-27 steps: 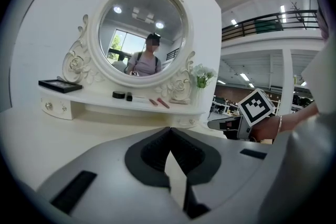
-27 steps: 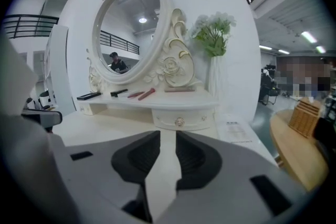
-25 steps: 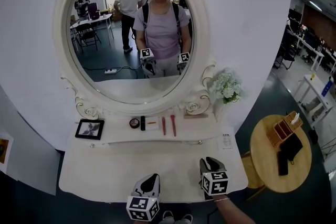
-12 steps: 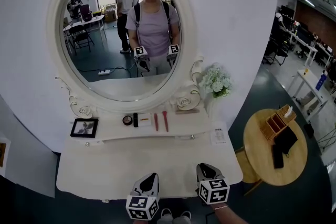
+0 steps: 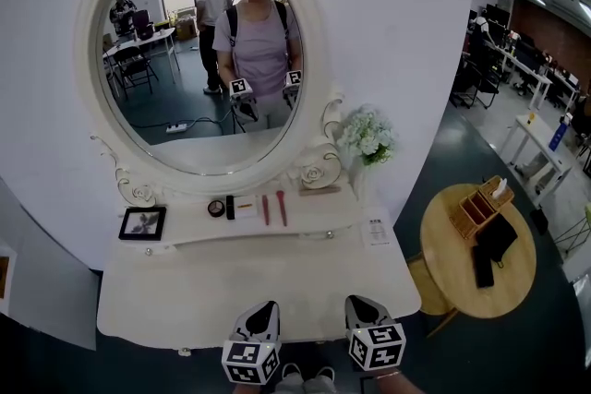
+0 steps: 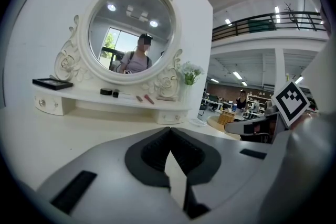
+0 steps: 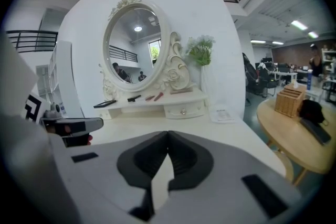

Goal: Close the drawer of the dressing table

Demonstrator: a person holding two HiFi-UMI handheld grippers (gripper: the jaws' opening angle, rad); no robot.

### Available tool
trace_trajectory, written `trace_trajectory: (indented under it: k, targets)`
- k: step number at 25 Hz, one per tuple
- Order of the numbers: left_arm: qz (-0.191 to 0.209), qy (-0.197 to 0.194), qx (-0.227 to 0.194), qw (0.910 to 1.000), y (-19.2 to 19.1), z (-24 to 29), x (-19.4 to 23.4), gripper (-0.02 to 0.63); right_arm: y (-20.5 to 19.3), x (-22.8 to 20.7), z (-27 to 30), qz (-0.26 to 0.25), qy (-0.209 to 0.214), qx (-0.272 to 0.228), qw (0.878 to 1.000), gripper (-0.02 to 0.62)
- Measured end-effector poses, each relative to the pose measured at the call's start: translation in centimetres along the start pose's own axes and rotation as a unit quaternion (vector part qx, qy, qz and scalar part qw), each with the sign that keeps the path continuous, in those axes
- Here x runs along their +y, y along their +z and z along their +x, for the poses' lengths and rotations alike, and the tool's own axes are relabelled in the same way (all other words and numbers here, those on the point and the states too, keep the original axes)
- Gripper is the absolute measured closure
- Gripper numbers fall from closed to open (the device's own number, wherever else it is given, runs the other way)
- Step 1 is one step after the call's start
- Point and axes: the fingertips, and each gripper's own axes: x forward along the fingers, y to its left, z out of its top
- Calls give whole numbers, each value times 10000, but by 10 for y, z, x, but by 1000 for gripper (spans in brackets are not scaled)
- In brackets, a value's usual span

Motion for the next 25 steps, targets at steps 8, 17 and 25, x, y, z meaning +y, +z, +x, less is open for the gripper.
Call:
trace_trajectory:
  k: [8, 17, 25]
  targets:
    - [25, -40, -19, 10000, -1, -4, -9, 604, 4, 0, -19, -17, 24, -65, 10000, 592]
    - [32, -47, -12, 10000, -4, -10, -13, 604, 5, 4, -31, -153, -17, -176, 9997, 592]
    - [36, -56, 10, 10000, -6, -16, -15, 604, 4, 8, -37, -149, -26, -183, 9997, 592]
